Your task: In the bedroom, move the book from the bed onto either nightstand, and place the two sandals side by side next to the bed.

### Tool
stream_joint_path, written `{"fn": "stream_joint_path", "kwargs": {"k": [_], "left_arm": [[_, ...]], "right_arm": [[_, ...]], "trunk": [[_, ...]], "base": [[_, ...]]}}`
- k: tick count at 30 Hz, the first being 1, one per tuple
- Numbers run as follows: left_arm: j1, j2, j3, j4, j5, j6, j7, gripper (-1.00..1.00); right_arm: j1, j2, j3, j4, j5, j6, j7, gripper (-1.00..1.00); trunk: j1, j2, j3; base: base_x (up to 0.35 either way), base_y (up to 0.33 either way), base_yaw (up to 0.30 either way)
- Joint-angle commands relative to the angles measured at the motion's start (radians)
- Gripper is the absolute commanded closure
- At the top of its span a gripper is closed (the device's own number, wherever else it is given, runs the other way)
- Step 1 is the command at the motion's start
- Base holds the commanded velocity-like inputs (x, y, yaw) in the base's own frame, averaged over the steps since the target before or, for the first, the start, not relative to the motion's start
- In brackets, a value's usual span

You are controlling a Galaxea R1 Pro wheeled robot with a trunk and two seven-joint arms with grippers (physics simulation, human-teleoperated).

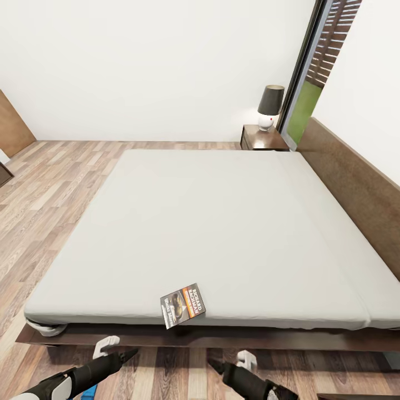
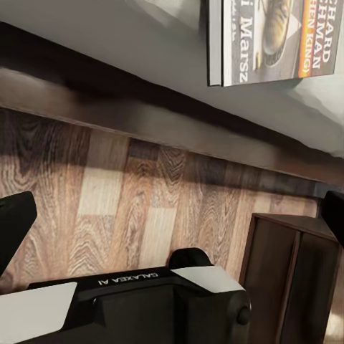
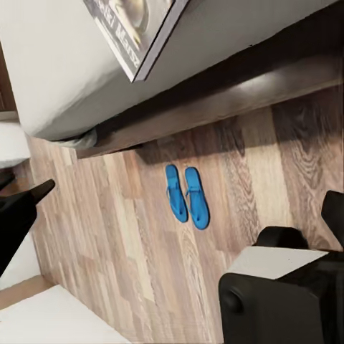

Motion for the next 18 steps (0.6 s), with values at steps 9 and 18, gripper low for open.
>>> {"fn": "stream_joint_path", "kwargs": {"k": [9,18], "left_arm": [[-0.001,0.0,-0.006,0.0,0.009,0.003,-0.003,-1.0],[0.0,-0.001,-0.006,0.0,0.009,0.004,-0.003,-1.0]], "right_arm": [[-0.043,0.018,-0.004,-0.023,-0.231,0.01,-0.037,-1.0],[-0.044,0.024,-0.002,-0.024,-0.324,0.013,-0.026,-1.0]], "trunk": [[0.0,-0.001,-0.001],[0.0,-0.001,-0.001]], "base": [[0.0,0.0,0.0],[0.0,0.0,0.0]]}}
